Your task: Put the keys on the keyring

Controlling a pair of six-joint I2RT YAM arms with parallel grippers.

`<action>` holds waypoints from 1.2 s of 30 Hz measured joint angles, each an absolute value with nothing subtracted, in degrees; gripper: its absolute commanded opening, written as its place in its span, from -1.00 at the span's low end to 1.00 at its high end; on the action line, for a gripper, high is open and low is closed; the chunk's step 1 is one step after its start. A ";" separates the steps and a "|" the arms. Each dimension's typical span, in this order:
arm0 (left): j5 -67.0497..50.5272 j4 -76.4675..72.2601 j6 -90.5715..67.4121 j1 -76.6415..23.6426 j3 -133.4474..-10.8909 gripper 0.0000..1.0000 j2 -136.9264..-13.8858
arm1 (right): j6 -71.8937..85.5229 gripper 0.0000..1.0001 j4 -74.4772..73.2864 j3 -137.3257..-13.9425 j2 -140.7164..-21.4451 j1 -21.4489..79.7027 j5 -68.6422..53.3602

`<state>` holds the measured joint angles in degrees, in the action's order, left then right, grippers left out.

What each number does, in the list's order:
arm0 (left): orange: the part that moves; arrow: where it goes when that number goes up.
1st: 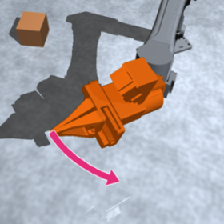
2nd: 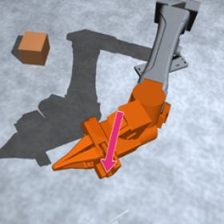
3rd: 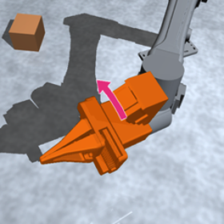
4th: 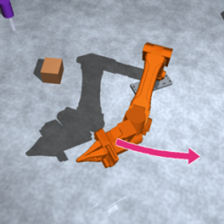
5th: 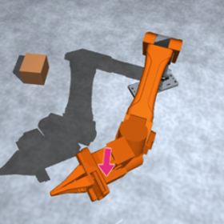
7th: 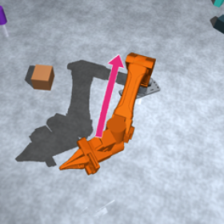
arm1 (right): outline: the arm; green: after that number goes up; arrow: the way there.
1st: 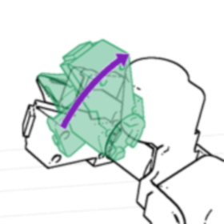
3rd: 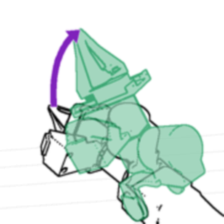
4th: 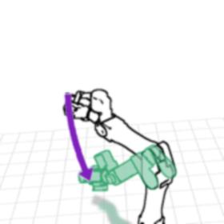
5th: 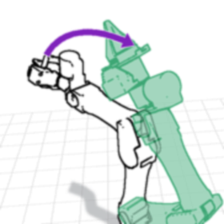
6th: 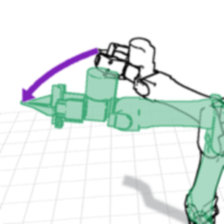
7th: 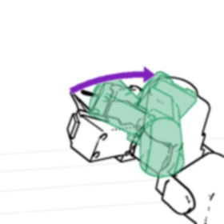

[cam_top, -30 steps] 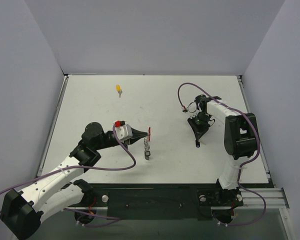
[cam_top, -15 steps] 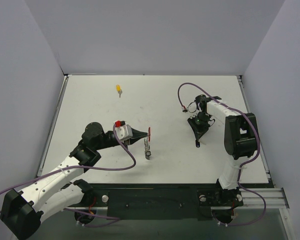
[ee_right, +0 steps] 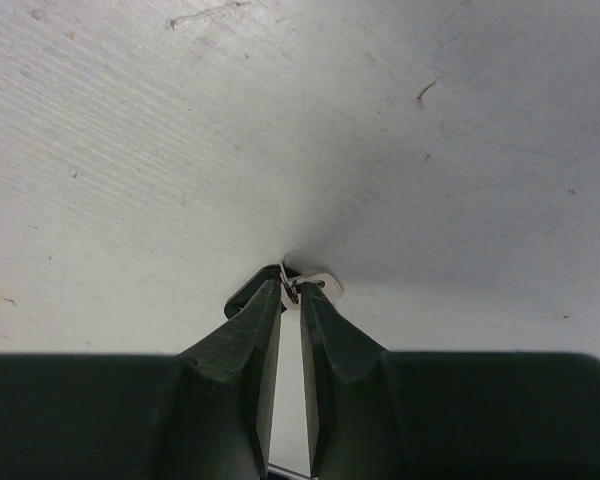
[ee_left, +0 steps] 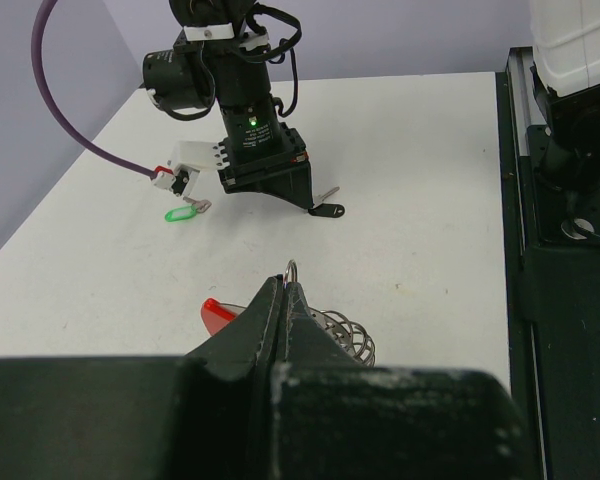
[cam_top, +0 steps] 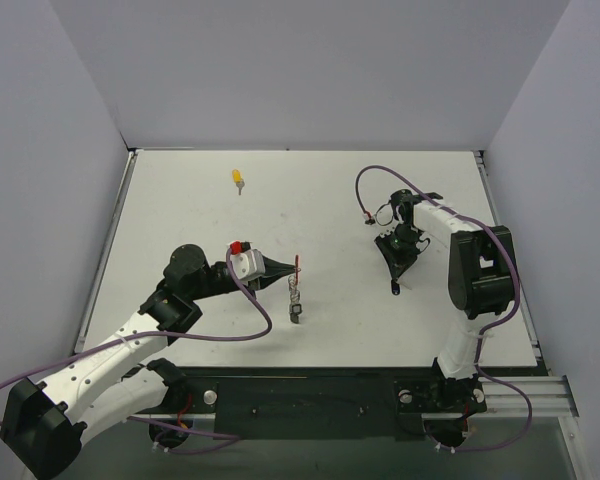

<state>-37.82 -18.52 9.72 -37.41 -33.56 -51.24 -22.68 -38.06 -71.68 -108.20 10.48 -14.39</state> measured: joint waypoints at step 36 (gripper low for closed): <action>-37.98 -18.52 9.72 -37.41 -33.56 -1.00 -51.24 | -22.68 -0.81 -38.15 -71.70 -108.33 10.55 -14.39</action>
